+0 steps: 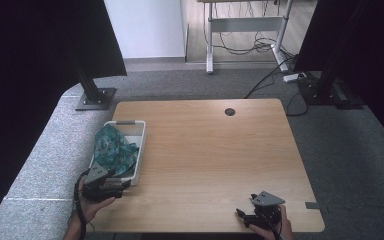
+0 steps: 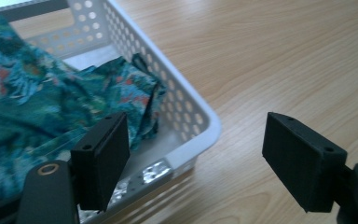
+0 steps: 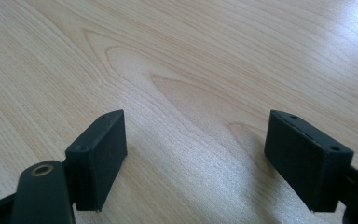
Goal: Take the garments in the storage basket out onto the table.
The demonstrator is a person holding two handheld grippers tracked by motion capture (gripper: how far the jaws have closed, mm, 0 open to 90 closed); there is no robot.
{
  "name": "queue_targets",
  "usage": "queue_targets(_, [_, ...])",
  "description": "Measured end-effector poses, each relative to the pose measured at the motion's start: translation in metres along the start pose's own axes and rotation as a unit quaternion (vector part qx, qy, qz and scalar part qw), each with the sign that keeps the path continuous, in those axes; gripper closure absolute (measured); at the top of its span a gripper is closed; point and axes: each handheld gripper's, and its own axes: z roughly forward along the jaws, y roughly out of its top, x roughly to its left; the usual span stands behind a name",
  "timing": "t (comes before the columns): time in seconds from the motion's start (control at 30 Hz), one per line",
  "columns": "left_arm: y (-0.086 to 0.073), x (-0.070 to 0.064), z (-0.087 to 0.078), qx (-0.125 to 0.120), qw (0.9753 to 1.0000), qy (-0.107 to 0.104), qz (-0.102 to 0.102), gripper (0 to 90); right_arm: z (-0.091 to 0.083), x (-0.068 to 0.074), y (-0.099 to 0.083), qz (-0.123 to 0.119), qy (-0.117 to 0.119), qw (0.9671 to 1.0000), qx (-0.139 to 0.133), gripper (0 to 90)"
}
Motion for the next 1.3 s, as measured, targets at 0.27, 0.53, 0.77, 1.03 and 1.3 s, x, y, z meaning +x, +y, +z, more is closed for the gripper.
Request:
queue_targets(0.27, [-0.003,0.01,-0.002,0.002,0.9999,0.014,-0.008,22.1,0.0,0.0,0.0,0.0,0.0,1.0,0.0,20.5])
queue_targets(0.53, [-0.004,0.016,-0.003,0.007,0.9999,0.013,-0.005,22.1,0.0,0.0,0.0,0.0,0.0,1.0,0.0,20.5])
queue_targets(0.77, [-0.004,0.025,-0.005,0.008,0.9999,0.003,-0.013,22.2,0.0,0.0,0.0,0.001,-0.001,1.0,0.0,20.6])
queue_targets(1.03, [-0.006,0.037,-0.007,0.006,0.9996,0.004,-0.025,22.4,0.0,0.0,0.0,0.003,-0.002,1.0,-0.001,20.5])
queue_targets(1.3, [-0.009,0.046,-0.009,0.012,0.9993,0.019,-0.031,22.2,0.001,0.0,0.0,0.004,-0.004,1.0,-0.001,20.5])
